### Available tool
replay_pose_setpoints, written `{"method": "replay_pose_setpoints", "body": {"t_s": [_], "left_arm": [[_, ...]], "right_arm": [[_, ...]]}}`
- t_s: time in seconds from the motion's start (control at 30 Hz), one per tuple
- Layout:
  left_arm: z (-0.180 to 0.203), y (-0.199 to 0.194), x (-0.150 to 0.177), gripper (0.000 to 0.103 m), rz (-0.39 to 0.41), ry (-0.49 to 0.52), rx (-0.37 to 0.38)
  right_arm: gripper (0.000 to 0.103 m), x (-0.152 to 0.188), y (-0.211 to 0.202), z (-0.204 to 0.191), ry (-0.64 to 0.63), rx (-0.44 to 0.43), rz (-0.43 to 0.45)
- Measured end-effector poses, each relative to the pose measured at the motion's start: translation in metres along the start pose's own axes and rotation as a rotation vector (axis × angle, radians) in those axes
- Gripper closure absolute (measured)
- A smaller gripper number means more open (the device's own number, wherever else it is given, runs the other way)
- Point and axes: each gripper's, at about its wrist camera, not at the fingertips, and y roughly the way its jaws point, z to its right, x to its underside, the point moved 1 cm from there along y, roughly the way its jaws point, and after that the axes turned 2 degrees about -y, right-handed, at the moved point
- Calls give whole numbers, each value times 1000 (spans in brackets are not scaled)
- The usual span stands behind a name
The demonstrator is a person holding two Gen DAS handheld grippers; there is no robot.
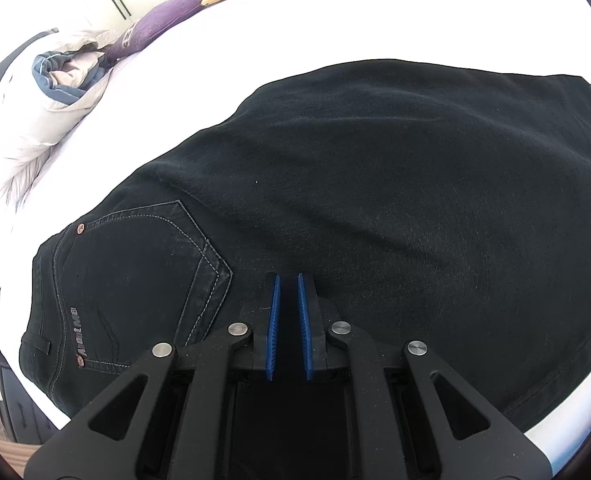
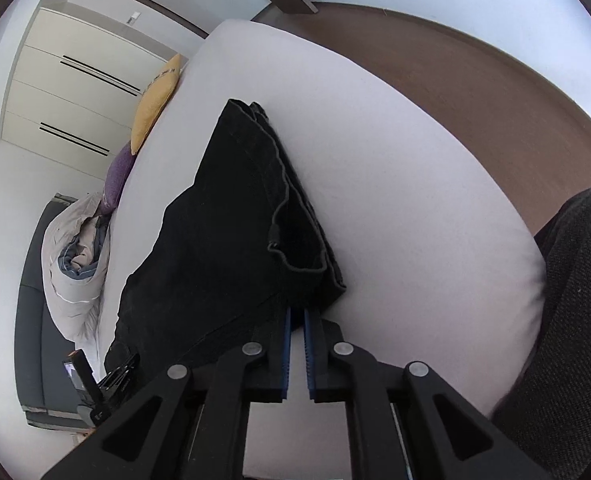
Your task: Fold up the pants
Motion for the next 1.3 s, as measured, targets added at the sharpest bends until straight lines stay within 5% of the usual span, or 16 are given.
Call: {"method": "replay_pose_setpoints", "body": {"t_s": [0.07,0.1,0.17,0.3,0.43,0.5,0.57,0.6,0.63,0.73,0.8,0.87,0.97,1.1,1.27,1.3], "left_arm": [[-1,-3,3,94,3,-1,4],[-2,-4,5,94,3,-1,3],[-5,-8,9,94,4,-7,1],[-8,-11,17,94,10,-29,5],[-8,-14,19,94,7,-43,8],[-14,-15,19,94,4,-50,20],[-20,-18,20,94,-4,-59,26],[-23,-20,18,94,-12,-67,27],[-27,-24,17,94,-16,-80,30],[-37,-42,2,94,28,-138,87],[-33,-50,-18,94,60,-140,134],[-21,-51,-41,94,86,-130,215],[9,-41,-75,94,109,-63,308],[40,4,-102,94,19,-29,366],[25,29,-105,94,-3,-110,385],[18,29,-103,94,-1,-123,360]], "right_arm": [[88,-4,-14,2,3,41,-2],[70,-7,-24,2,-9,111,25],[66,-14,-45,0,-17,164,100],[66,-31,-48,-40,-100,34,138],[54,-27,9,-90,-229,-271,-8],[45,-24,39,-89,-240,-211,-49],[61,-23,60,-65,-187,-111,-79],[96,-25,61,-51,-154,-99,-70],[103,-27,57,-39,-137,-56,-62],[103,-38,25,-22,-121,5,43],[82,-45,3,-27,-128,98,120],[78,-49,-7,-42,-123,-7,164],[73,-45,10,-89,-202,-201,105],[67,-37,70,-151,-280,-414,-10],[66,-38,169,-161,-239,-317,-134],[88,-39,177,-149,-212,-301,-131]]}}
